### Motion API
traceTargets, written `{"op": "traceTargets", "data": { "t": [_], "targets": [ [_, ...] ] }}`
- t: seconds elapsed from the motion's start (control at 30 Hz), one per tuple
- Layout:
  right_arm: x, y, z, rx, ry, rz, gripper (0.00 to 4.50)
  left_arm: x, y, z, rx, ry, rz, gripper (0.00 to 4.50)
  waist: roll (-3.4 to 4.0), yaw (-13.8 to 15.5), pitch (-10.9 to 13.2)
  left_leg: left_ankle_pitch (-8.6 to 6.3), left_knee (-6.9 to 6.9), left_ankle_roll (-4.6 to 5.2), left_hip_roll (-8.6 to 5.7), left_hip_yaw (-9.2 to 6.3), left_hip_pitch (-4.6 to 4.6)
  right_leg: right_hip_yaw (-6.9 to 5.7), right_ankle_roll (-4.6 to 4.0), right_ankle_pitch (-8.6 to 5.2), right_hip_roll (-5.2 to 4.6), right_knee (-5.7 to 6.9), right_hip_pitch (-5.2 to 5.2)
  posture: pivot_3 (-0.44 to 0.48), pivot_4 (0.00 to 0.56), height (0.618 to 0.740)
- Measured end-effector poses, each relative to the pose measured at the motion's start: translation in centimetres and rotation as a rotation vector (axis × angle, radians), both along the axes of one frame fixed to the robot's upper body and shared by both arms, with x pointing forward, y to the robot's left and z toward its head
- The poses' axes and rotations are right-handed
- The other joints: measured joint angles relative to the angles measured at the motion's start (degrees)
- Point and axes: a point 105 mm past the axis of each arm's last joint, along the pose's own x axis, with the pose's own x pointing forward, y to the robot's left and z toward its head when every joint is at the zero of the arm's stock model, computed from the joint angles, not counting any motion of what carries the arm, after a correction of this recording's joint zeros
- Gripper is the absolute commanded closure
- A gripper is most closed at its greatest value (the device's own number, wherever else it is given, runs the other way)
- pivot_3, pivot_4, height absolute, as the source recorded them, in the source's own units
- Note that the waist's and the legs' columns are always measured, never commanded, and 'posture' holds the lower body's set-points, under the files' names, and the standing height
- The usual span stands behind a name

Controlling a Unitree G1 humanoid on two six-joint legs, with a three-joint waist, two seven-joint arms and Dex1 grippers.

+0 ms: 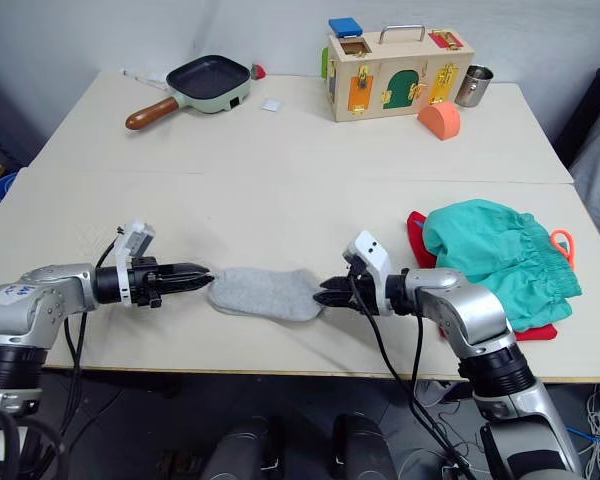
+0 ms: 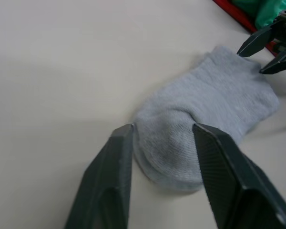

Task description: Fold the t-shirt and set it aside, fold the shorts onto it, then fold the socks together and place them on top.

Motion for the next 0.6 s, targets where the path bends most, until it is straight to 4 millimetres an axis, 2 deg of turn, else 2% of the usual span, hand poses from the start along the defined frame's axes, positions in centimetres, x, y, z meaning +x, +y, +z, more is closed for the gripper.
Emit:
{"op": "traceTargets", "data": {
  "t": [0.07,0.17,0.27,0.3,0.37,0.47,0.53,0.6],
  "targets": [
    [0.0,-0.5,1.3,0.040,-0.048,0.021,2.32,0.1,0.7,1.1,-0.020,-0.046,0.022,2.06,0.00,0.0,0.0,0.00,0.00,0.00,0.00,0.00,0.01,-0.01,0.00,0.00,0.00,-0.02,0.02,0.000,0.150,0.740],
    [-0.3,-0.2,3.0,0.108,-0.093,0.061,3.19,-0.1,0.8,2.4,-0.070,-0.087,0.008,2.68,0.00,0.0,0.0,0.00,0.00,0.00,0.00,-0.01,0.01,-0.01,0.00,0.00,0.00,-0.02,0.03,0.000,0.150,0.740],
    [-0.9,2.3,3.9,0.154,-0.141,0.121,4.29,-0.7,-1.6,3.3,-0.081,-0.139,-0.091,3.66,0.00,0.0,0.0,0.01,0.00,-0.01,0.01,-0.02,0.03,0.00,0.00,0.00,0.00,0.02,0.03,0.000,0.150,0.740],
    [-1.2,3.5,3.8,0.156,-0.155,0.142,4.50,-0.8,-2.7,3.2,-0.090,-0.149,-0.128,3.96,0.01,0.0,0.0,0.01,0.01,-0.01,0.00,-0.01,0.03,0.00,0.00,0.00,0.00,0.04,0.04,0.000,0.150,0.740],
    [-1.4,5.6,3.0,0.139,-0.185,0.160,4.50,-0.8,-4.4,2.3,-0.121,-0.133,-0.158,4.48,0.00,0.0,0.0,0.01,0.03,-0.01,-0.01,0.00,0.02,0.00,0.00,0.00,0.01,0.11,0.04,0.000,0.150,0.740],
    [-1.5,8.1,0.8,0.097,-0.240,0.150,4.50,-0.6,-6.2,0.3,-0.095,-0.109,-0.172,4.48,-0.01,0.0,0.0,0.01,0.02,-0.01,-0.03,0.01,0.00,0.00,0.00,0.00,0.02,0.34,0.00,0.000,0.150,0.740],
    [-1.5,8.2,-1.3,0.040,-0.256,0.136,4.50,-0.6,-6.4,-1.3,-0.040,-0.106,-0.159,4.48,-0.01,0.0,0.0,0.01,0.02,-0.01,-0.05,0.02,0.01,0.01,0.00,0.00,0.01,0.33,0.00,0.000,0.150,0.740],
    [-1.3,7.4,-3.3,0.000,-0.250,0.096,4.50,-0.3,-6.1,-2.8,0.011,-0.108,-0.114,4.48,-0.01,0.0,0.0,0.02,0.04,0.01,-0.05,0.03,0.01,0.02,0.00,0.00,0.00,0.30,0.02,0.000,0.150,0.740]
  ]
}}
